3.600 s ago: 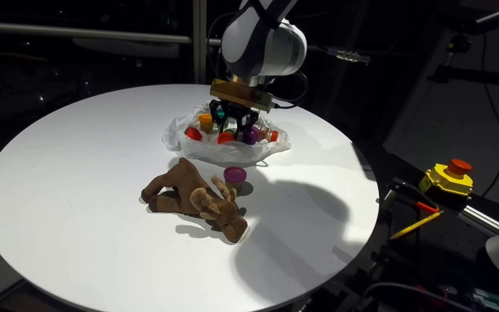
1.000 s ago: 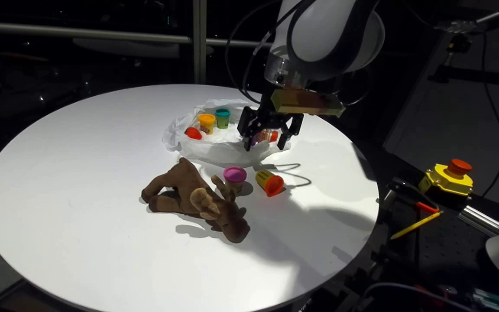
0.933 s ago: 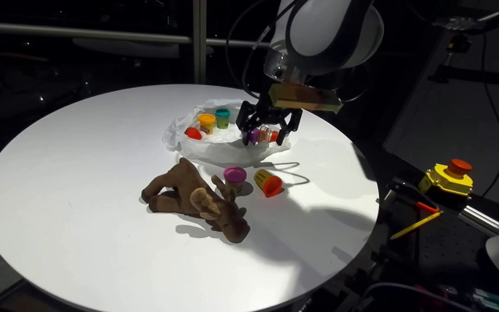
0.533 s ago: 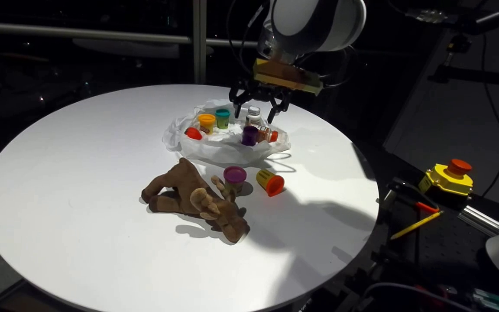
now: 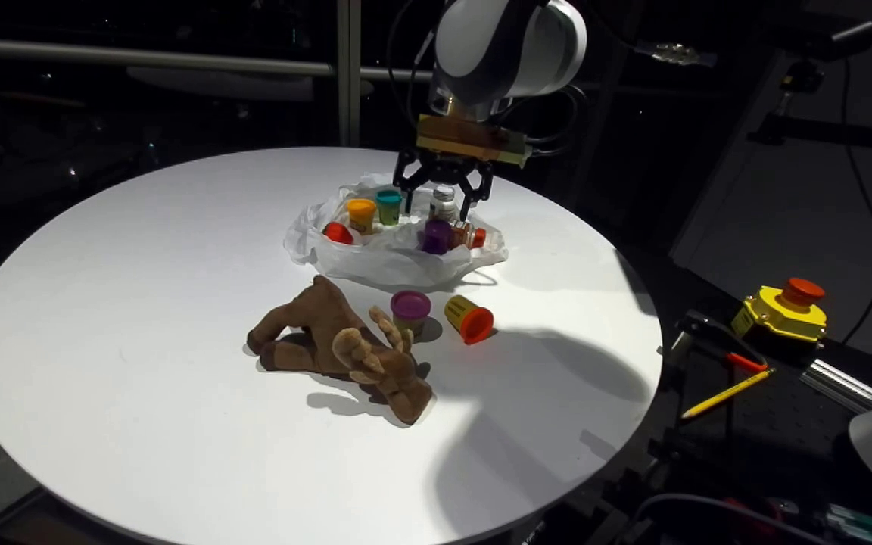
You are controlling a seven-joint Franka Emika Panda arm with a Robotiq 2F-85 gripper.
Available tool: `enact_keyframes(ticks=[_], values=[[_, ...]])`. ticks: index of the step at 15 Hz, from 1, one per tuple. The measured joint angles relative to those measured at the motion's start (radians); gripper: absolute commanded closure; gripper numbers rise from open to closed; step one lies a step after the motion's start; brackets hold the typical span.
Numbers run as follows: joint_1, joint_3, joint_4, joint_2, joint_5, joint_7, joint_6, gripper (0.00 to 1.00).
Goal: Remove the objects in the plastic and put them on the table
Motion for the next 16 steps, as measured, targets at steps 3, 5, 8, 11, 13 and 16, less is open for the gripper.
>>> enact_keyframes(ticks=[3, 5, 8, 11, 13, 16], values=[[-0.002, 0.000, 0.032, 0.029, 0.000, 0.015, -0.043, 0.00], [-0.005, 0.000, 0.046, 0.045, 0.000, 0.026, -0.063, 0.23], [-0.014, 0.000, 0.070, 0.073, 0.000, 0.038, -0.089, 0.37], [-0.026, 0.001, 0.097, 0.101, 0.000, 0.043, -0.111, 0.61], [-0.035, 0.007, 0.104, 0.106, 0.000, 0.043, -0.114, 0.75], [-0.050, 0.019, 0.105, 0.102, 0.004, 0.039, -0.115, 0.73]])
